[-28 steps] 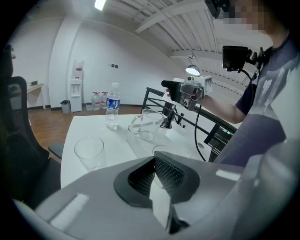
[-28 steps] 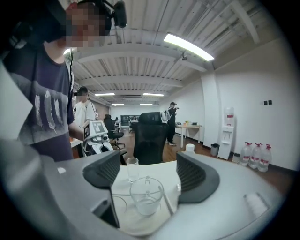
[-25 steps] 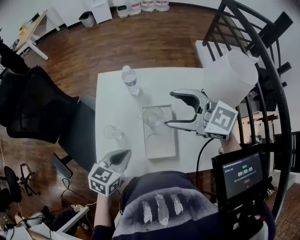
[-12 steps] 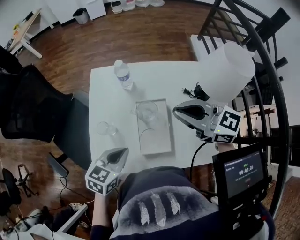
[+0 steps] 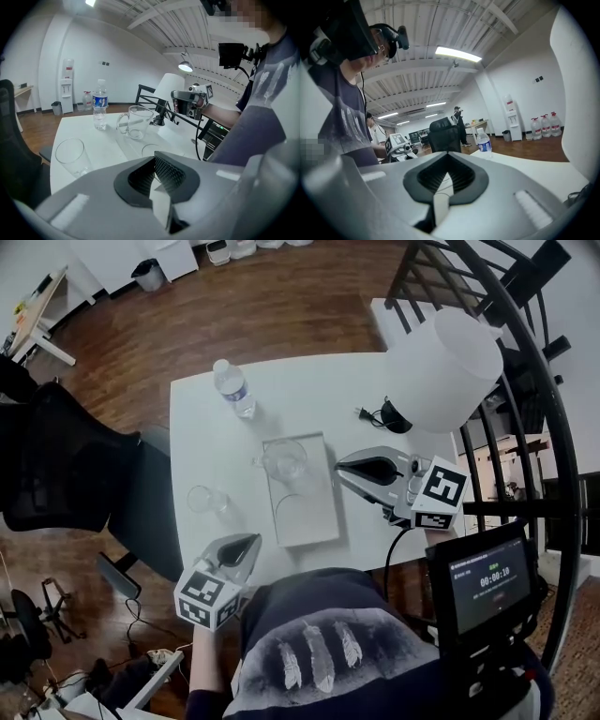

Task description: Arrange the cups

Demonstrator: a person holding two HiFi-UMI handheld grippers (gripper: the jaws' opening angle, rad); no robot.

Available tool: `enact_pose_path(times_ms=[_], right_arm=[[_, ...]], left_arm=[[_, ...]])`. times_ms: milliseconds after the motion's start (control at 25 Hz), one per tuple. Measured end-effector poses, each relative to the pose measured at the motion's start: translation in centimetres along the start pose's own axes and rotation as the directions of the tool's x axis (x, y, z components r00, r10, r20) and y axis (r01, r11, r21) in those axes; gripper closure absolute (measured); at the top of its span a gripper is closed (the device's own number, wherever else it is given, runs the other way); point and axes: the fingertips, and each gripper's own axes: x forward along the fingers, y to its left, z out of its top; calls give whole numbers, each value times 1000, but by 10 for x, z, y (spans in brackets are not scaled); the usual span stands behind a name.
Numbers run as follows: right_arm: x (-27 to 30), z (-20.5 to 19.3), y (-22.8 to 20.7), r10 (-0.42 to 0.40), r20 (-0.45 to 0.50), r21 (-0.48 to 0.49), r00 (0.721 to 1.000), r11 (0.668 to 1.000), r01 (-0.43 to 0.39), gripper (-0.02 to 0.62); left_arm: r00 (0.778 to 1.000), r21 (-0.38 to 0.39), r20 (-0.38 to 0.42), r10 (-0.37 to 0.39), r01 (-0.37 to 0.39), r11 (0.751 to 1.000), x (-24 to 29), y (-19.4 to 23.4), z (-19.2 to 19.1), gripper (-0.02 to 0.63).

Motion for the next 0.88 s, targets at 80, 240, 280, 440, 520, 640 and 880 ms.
enact_pose_path(times_ms=[80, 240, 280, 440, 520, 640, 880], right_arm=[[-1, 0, 1, 10, 8, 8, 1000, 1000, -11, 592], [-1, 2, 0, 18, 18, 20, 1000, 1000, -19, 592], [0, 2, 0, 16, 17, 22, 1000, 1000, -16, 592], [0, -1, 1, 14, 8, 31, 1000, 999, -15, 592], [0, -3, 3, 18, 3, 33, 1000, 999, -18, 592], [-1, -5, 2, 23, 5, 43, 1000, 999, -23, 592], [3, -9, 1, 29, -2, 51, 1000, 998, -29, 592]], left_arm=[[1000, 15, 7, -5, 5, 1000, 0, -2, 3, 592], [1000, 26, 26, -13, 13, 1000, -2, -2, 7, 592], [999, 24, 32, -16, 15, 1000, -3, -1, 9, 592], [999, 29, 48, -19, 17, 999, -4, 0, 19, 592], [999, 34, 47, -22, 20, 999, -3, -2, 23, 592], [998, 47, 45, -37, 35, 998, -2, -5, 22, 592], [999, 45, 35, -31, 29, 999, -3, -4, 17, 592]])
